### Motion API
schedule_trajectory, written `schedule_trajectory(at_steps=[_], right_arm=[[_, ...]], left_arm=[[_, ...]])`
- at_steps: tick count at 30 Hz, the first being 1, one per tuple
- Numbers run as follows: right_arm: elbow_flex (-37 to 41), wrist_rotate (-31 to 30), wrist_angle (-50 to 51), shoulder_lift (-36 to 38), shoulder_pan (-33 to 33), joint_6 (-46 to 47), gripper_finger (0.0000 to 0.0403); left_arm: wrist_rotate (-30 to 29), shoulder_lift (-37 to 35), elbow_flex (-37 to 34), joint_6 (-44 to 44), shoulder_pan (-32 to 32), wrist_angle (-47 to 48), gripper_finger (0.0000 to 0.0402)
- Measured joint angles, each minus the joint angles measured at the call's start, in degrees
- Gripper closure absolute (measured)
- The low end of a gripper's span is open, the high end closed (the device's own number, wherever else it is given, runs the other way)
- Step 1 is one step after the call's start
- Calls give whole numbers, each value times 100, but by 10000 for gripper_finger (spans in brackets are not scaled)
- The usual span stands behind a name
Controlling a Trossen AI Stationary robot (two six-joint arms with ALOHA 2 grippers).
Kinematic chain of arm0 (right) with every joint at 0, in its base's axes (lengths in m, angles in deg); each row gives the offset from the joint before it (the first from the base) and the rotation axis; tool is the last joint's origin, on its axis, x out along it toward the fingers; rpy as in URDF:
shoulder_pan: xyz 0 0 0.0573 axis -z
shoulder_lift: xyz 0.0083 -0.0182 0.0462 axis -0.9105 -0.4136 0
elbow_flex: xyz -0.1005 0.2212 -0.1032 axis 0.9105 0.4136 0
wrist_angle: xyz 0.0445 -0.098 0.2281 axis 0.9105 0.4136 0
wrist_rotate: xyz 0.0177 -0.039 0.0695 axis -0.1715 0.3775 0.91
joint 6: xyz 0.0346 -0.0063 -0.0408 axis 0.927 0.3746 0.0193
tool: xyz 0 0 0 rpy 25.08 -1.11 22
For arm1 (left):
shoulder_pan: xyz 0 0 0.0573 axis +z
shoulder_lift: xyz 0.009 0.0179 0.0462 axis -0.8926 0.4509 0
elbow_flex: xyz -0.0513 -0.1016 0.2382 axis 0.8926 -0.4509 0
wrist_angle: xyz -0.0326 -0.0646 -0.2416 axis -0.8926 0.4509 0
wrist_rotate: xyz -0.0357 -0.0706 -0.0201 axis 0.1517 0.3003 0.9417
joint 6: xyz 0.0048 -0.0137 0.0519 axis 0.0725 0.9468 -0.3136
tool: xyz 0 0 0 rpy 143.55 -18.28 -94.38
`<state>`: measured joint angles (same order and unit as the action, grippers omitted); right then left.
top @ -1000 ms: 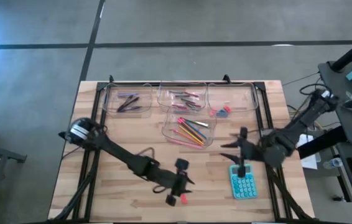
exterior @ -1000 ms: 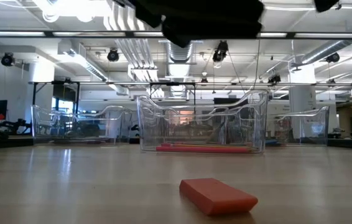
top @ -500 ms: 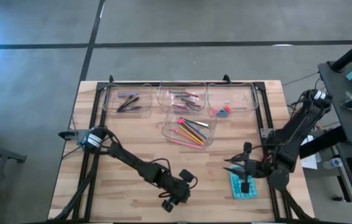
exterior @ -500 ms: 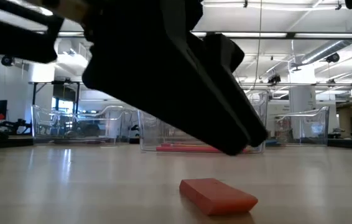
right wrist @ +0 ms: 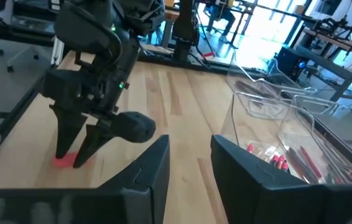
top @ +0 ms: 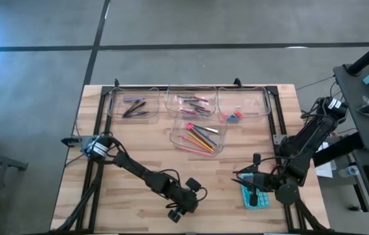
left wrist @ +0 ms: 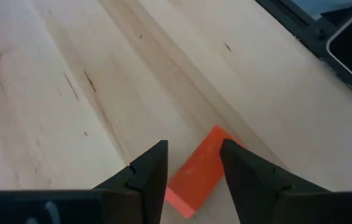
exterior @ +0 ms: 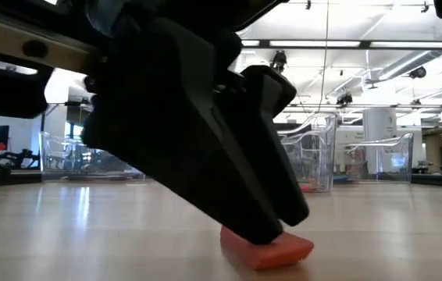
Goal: Sort crayons/erasers/pens/pencils in bins
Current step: Put the orange eraser into the top right transparent bin
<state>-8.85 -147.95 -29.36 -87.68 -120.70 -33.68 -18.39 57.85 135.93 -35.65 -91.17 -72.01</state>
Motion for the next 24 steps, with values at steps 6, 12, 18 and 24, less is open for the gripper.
schedule_trajectory(at_steps=[6, 12, 18, 24], right_arm=[[-2, 4, 1, 10, 0, -39, 304], [-2, 5, 0, 11, 0, -33, 310], [-2, 6, -1, 11, 0, 10, 308], [-2, 6, -1, 13, 0, 20, 315]], left_arm=[[106, -9, -25, 17, -138, 315, 262], [35, -5, -44, 20, -170, 358, 262], [-131, 2, -46, 18, -181, 347, 280], [-163, -7, -4, 22, -179, 278, 323]])
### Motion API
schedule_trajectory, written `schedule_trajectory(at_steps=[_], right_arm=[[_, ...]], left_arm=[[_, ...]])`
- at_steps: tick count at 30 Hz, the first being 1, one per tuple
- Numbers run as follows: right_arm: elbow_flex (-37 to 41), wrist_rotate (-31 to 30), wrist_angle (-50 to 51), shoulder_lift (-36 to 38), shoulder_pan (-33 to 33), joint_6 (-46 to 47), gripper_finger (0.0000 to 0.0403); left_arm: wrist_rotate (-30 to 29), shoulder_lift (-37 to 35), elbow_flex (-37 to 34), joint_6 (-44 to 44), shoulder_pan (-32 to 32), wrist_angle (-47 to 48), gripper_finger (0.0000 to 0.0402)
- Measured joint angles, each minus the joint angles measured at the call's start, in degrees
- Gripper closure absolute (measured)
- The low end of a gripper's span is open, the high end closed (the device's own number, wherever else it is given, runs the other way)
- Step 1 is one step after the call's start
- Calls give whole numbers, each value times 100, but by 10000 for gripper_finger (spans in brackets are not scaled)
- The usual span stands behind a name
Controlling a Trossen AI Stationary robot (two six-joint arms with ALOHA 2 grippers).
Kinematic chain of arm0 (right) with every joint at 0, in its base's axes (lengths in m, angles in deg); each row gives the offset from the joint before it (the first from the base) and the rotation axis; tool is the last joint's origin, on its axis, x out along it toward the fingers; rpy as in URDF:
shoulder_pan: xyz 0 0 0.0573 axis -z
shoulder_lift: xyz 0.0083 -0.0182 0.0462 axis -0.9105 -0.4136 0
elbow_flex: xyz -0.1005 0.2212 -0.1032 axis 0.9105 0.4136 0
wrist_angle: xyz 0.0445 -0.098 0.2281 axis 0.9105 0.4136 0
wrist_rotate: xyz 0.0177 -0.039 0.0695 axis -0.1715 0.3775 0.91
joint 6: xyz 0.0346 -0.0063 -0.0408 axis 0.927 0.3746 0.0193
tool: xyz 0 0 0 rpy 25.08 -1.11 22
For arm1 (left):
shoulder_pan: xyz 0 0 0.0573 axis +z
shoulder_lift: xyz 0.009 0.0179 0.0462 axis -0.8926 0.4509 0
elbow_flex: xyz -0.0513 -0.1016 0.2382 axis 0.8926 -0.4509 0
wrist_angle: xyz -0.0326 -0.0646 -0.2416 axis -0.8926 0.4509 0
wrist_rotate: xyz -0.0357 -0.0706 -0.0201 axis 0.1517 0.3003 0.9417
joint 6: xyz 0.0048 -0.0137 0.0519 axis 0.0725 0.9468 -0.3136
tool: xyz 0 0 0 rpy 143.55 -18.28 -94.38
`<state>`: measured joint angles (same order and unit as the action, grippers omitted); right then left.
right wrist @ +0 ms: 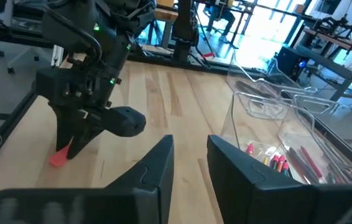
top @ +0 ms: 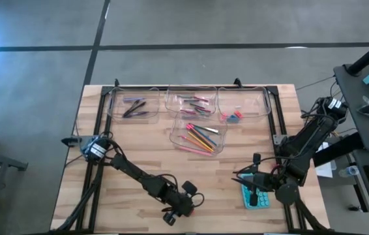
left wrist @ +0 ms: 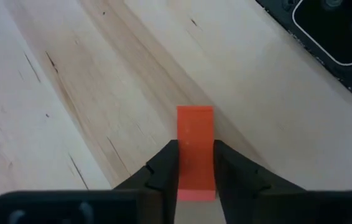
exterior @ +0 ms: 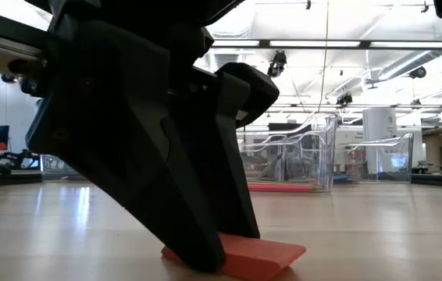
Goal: Sort crayons/erasers/pens/pencils in bins
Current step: Put the orange eraser into the top right transparent bin
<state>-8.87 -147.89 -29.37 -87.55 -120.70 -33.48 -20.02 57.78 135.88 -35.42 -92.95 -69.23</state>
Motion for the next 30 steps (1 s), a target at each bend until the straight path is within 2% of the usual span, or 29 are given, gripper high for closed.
schedule_trajectory(at_steps=[7, 12, 30], right_arm=[[0, 0, 1, 2, 0, 2, 314], [0, 2, 1, 2, 0, 2, 318], [0, 4, 2, -11, 0, 58, 321]], left_arm=[[-32, -65, 67, 22, 0, 8, 357], [-139, -123, 43, 282, 2, -50, 359], [-334, -195, 78, 304, 13, -189, 362]])
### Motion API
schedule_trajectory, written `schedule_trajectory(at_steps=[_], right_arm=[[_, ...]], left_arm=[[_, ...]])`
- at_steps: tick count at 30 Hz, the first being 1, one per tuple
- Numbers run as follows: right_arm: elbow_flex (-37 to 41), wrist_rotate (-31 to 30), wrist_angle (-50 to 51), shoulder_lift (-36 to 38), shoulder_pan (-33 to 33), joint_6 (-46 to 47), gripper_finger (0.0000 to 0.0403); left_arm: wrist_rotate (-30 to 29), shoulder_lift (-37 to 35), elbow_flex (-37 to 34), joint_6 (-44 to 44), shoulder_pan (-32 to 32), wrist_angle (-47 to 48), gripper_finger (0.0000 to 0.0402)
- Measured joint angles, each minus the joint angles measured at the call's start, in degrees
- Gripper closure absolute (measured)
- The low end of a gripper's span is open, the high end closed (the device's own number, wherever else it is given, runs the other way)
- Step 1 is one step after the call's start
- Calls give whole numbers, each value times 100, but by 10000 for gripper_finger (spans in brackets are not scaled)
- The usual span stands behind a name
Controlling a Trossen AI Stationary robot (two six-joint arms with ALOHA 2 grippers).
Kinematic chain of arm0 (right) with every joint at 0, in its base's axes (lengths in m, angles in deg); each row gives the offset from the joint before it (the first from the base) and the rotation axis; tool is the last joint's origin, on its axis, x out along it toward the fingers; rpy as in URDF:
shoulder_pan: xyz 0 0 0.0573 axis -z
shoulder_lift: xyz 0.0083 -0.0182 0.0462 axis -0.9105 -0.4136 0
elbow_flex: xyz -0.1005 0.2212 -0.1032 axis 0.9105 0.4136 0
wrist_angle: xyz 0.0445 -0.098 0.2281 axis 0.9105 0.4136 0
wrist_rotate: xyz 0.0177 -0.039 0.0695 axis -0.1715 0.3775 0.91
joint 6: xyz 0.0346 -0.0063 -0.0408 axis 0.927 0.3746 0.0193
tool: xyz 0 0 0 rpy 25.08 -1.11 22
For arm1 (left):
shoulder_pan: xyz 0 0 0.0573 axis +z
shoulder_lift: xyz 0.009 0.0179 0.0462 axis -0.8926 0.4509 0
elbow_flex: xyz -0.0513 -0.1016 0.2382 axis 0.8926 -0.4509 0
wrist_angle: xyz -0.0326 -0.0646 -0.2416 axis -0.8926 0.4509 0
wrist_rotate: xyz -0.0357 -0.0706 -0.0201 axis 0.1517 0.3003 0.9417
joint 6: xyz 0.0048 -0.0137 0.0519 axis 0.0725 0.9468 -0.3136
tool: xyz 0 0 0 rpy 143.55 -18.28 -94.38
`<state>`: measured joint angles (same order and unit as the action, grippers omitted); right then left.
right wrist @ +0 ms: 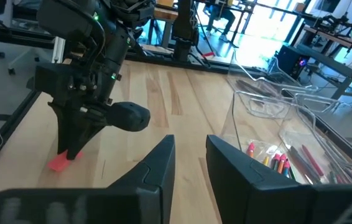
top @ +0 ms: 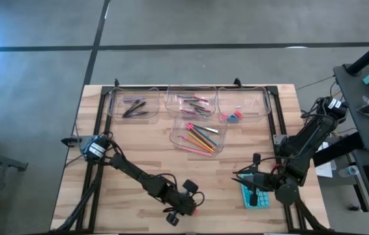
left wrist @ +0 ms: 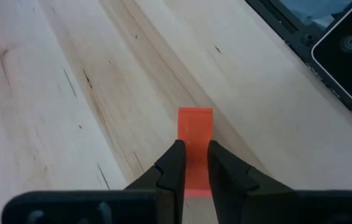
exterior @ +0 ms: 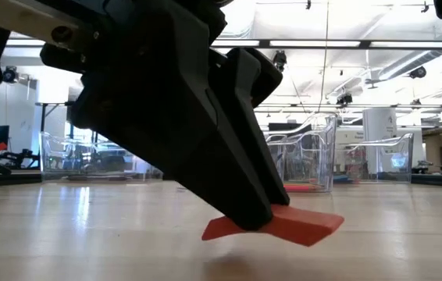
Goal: Sort crayons/erasers/pens/pencils in bins
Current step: Put the orange eraser into the top right transparent bin
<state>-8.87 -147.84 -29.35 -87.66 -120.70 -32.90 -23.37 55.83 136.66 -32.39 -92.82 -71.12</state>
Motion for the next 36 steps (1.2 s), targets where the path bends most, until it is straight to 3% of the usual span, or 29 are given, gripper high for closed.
schedule_trajectory(at_steps=[16, 36], right_arm=[[-17, 0, -71, -4, 0, 30, 321], [-22, 50, -115, -4, 2, 35, 321]], left_arm=[[-181, -161, 17, -48, 54, 10, 361], [-588, -1085, -39, -555, 473, -10, 361]])
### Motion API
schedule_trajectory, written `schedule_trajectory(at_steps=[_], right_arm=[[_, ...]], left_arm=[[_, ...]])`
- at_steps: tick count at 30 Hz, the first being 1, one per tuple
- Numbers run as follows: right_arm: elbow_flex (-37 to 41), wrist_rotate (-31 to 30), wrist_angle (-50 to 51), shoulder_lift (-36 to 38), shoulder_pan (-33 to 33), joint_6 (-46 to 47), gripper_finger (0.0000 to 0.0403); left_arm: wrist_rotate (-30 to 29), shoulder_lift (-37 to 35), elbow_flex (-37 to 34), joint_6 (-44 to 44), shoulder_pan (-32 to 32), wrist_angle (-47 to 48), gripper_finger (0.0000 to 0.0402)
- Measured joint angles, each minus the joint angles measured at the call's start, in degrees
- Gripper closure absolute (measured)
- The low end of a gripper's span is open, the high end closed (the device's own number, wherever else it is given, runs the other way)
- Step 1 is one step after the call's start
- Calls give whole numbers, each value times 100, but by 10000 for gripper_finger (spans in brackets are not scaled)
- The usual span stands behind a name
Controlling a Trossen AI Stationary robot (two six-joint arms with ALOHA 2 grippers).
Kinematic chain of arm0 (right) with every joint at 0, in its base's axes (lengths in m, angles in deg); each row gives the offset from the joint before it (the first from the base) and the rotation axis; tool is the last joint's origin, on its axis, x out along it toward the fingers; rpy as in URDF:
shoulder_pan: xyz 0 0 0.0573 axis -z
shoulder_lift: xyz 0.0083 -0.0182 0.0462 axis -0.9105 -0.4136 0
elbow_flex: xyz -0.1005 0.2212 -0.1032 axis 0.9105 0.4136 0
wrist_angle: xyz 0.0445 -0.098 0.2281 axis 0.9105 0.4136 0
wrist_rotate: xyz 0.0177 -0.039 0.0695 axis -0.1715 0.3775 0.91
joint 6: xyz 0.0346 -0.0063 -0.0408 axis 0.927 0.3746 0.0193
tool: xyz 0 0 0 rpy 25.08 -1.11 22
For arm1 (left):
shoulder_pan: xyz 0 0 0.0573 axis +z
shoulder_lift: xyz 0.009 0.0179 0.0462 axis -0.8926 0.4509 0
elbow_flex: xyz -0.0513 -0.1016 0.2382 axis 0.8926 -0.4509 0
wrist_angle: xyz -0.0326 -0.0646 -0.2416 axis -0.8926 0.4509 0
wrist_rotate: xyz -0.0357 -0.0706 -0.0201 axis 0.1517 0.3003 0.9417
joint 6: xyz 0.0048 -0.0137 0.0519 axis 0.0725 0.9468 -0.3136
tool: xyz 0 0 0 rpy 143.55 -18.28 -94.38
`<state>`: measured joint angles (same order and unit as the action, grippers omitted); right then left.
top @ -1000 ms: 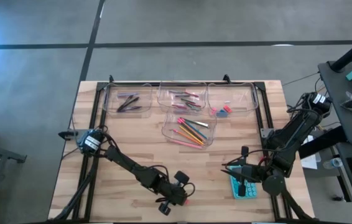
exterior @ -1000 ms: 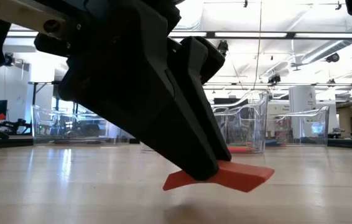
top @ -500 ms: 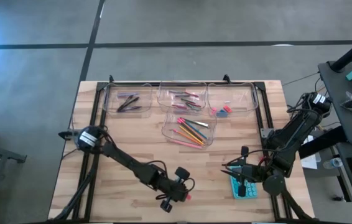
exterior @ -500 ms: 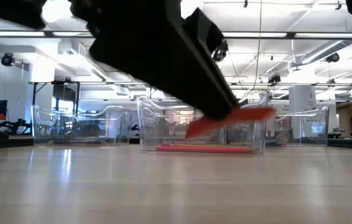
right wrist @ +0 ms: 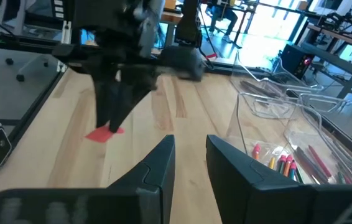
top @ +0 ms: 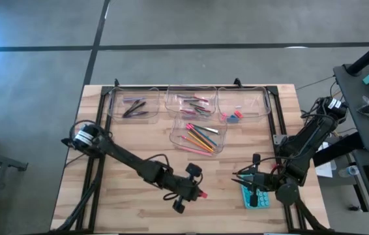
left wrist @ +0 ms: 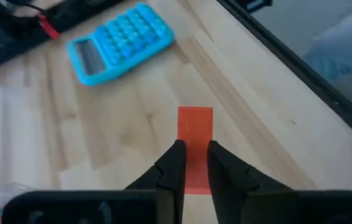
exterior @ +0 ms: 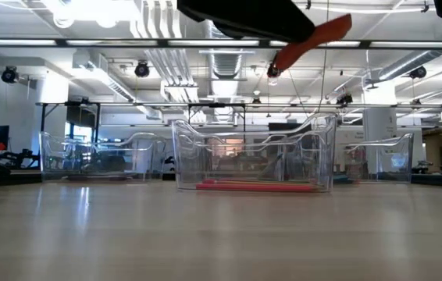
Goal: Sort crayons/erasers/pens/pencils in bins
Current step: Put the orange eraser into the top right transparent bin
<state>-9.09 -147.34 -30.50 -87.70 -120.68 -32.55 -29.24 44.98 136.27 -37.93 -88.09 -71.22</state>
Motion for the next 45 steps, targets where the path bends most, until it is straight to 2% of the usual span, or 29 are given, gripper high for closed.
schedule_trajectory(at_steps=[8, 12, 17, 24, 29, 37, 45], right_arm=[[-2, 48, -15, -4, 0, 257, 321], [2, 197, -122, -4, 23, 510, 305], [27, 310, -108, -75, 129, 1256, 256], [28, 308, -124, -515, 548, 2682, 170], [7, 307, -488, -945, 895, 3230, 134], [-2, 482, -1933, -1387, 1220, 3002, 123], [-4, 1242, -2202, -1728, 1689, 3543, 135]], left_arm=[[-225, -180, 2, -114, 148, -46, 361], [-451, -210, 4, -207, 170, -37, 361], [-667, -210, 26, -267, 171, -37, 361], [-1302, -210, 28, -406, 180, -6, 361], [-1840, -210, 16, -416, 180, 16, 361], [-2144, -210, 4, -413, 180, 14, 361], [-2175, -210, 2, -411, 180, 15, 361]])
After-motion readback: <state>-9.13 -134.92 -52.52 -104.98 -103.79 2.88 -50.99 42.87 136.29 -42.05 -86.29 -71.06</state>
